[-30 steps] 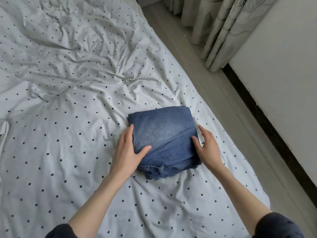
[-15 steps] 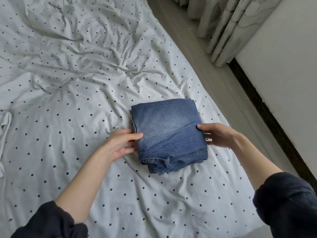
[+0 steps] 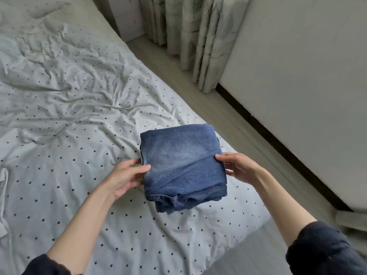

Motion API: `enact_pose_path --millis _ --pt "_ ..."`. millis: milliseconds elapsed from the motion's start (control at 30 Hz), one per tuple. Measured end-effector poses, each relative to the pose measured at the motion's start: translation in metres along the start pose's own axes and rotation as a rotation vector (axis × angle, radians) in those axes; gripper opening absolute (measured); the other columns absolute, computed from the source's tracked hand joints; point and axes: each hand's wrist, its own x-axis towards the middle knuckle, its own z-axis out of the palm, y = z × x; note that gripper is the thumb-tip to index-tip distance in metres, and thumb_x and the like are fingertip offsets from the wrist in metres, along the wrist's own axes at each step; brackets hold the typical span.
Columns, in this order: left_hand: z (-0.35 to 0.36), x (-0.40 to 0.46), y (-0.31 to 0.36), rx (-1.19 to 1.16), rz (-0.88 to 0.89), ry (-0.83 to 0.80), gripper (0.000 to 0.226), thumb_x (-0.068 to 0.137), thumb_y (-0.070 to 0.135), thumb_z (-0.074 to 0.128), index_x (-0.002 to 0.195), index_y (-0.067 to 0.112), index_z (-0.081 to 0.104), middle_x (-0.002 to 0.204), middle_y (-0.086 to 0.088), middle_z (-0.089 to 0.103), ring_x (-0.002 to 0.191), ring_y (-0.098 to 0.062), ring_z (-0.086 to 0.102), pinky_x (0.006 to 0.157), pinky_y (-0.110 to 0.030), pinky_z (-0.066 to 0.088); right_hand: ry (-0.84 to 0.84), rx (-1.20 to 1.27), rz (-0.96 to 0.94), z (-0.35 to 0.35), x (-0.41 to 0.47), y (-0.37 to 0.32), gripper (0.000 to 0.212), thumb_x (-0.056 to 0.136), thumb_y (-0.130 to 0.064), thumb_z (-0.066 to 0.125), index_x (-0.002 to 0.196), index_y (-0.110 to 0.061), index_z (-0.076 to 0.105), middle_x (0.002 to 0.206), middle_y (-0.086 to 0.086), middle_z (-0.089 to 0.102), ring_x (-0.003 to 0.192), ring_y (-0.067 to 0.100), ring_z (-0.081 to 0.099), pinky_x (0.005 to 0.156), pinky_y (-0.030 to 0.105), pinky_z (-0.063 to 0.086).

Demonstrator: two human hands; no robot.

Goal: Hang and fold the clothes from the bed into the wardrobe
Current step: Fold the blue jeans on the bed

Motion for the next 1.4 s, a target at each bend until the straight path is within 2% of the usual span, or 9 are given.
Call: enact_pose_path --millis 67,200,433,667,833,933,1100,1300,1400 --pt "0.012 -0.018 0.005 0.038 0.026 -0.083 0.025 0.084 0.0 0.061 0.109 0.005 0.062 0.092 -0.007 0.072 0.072 -0.015 0.069 0.059 -0.026 0.058 0.061 0.043 -0.05 -0.006 -0.043 0.011 0.002 0.084 -0.017 0.065 0.085 -0.016 0.065 0.09 -0.004 0.066 0.085 0.01 0.058 0.079 0.024 0.041" --pt "0.042 -0.057 0.008 0.138 0.072 -0.276 0.032 0.079 0.002 0.064 0.111 0.004 0.06 0.101 -0.012 0.07 0.07 -0.017 0.069 0.061 -0.027 0.058 0.227 0.121 -0.14 -0.014 -0.137 0.047 0.019 0.08 -0.018 0.069 0.098 -0.013 0.069 0.098 -0.002 0.068 0.089 0.012 0.059 0.085 0.026 0.04" --pt "0.118 -0.146 -0.021 0.434 0.173 -0.663 0.02 0.084 0.003 0.061 0.102 0.008 0.064 0.088 -0.004 0.073 0.07 -0.014 0.068 0.065 -0.028 0.056 0.58 0.388 -0.3 0.006 -0.323 0.168 0.022 0.075 -0.017 0.07 0.097 -0.013 0.069 0.09 -0.003 0.07 0.081 0.009 0.063 0.071 0.023 0.041" --pt "0.207 -0.246 -0.104 0.679 0.123 -1.012 0.022 0.083 0.003 0.063 0.105 0.002 0.064 0.099 -0.014 0.071 0.077 -0.02 0.07 0.062 -0.029 0.057 0.875 0.613 -0.299 0.046 -0.488 0.308 0.041 0.066 -0.025 0.072 0.105 -0.012 0.068 0.1 0.002 0.068 0.093 0.018 0.061 0.083 0.027 0.046" --pt "0.279 -0.344 -0.174 0.834 0.052 -1.286 0.035 0.076 0.009 0.067 0.11 -0.001 0.063 0.108 -0.021 0.068 0.093 -0.033 0.065 0.076 -0.035 0.058 1.136 0.756 -0.33 0.079 -0.603 0.4 0.02 0.081 -0.018 0.066 0.1 -0.01 0.066 0.097 0.005 0.066 0.09 0.019 0.058 0.076 0.026 0.044" --pt "0.325 -0.409 -0.213 0.913 0.077 -1.444 0.025 0.08 0.008 0.064 0.104 0.002 0.066 0.101 -0.017 0.07 0.084 -0.027 0.067 0.074 -0.033 0.058 1.304 0.827 -0.359 0.099 -0.672 0.445 0.029 0.081 -0.018 0.067 0.108 -0.009 0.066 0.096 0.004 0.067 0.09 0.019 0.059 0.078 0.027 0.044" --pt "0.392 -0.513 -0.248 0.953 0.17 -1.617 0.008 0.086 0.004 0.061 0.093 0.004 0.065 0.072 -0.003 0.069 0.054 -0.01 0.063 0.053 -0.021 0.054 1.506 0.887 -0.444 0.112 -0.769 0.479 0.035 0.066 -0.023 0.072 0.099 -0.012 0.067 0.092 0.003 0.069 0.086 0.018 0.062 0.077 0.027 0.046" --pt "0.481 -0.652 -0.258 0.865 0.293 -1.841 0.02 0.084 0.006 0.063 0.103 0.001 0.065 0.09 -0.01 0.072 0.072 -0.019 0.069 0.068 -0.028 0.058 1.767 0.899 -0.608 0.111 -0.892 0.491 0.025 0.069 -0.02 0.071 0.091 -0.011 0.064 0.085 0.004 0.066 0.08 0.018 0.06 0.073 0.027 0.046" --pt "0.524 -0.709 -0.259 0.818 0.338 -1.931 0.02 0.084 0.007 0.064 0.103 0.002 0.065 0.091 -0.011 0.071 0.074 -0.02 0.068 0.072 -0.031 0.057 1.869 0.87 -0.627 0.106 -0.944 0.484 0.036 0.061 -0.023 0.072 0.094 -0.009 0.064 0.086 0.005 0.066 0.08 0.019 0.061 0.07 0.028 0.047"
